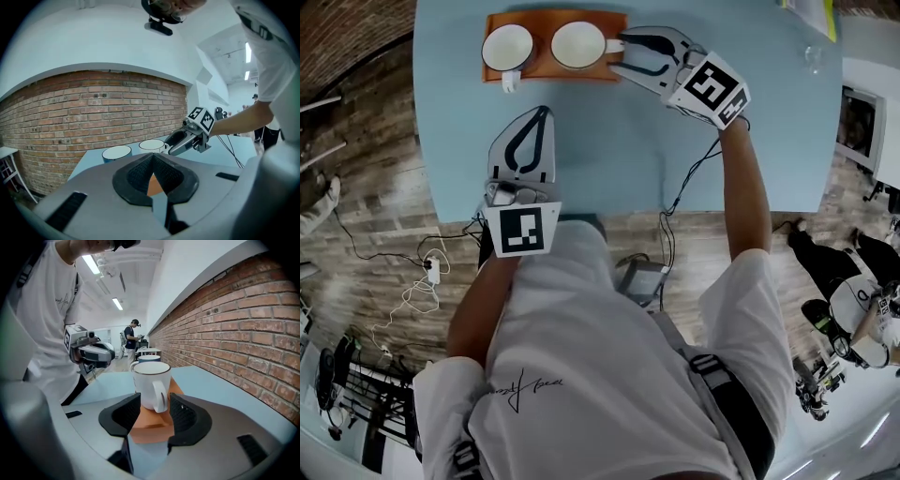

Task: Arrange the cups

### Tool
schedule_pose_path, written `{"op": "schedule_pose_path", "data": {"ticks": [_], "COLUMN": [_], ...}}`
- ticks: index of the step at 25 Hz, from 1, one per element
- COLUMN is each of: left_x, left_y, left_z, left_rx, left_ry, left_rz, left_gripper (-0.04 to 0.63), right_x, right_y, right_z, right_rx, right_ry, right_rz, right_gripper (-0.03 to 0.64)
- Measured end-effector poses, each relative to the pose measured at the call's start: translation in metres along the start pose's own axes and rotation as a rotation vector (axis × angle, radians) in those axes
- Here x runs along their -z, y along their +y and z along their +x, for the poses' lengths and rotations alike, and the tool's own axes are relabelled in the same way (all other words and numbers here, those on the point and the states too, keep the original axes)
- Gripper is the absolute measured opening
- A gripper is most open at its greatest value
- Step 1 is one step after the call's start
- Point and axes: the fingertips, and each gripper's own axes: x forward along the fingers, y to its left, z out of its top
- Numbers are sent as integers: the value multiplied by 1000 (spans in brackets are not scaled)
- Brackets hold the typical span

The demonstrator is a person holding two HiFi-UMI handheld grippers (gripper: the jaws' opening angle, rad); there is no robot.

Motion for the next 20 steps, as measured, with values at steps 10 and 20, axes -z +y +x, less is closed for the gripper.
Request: {"op": "schedule_pose_path", "data": {"ticks": [10, 20], "left_x": [7, 11], "left_y": [3, 3], "left_z": [1, 1], "left_rx": [-1, 4], "left_ry": [23, 40], "left_rz": [7, 7], "left_gripper": [9, 9], "right_x": [-4, -9], "right_y": [-2, 2], "right_z": [4, 8], "right_rx": [-82, -136], "right_ry": [-57, -84], "right_rz": [22, 21], "right_gripper": [169, 160]}}
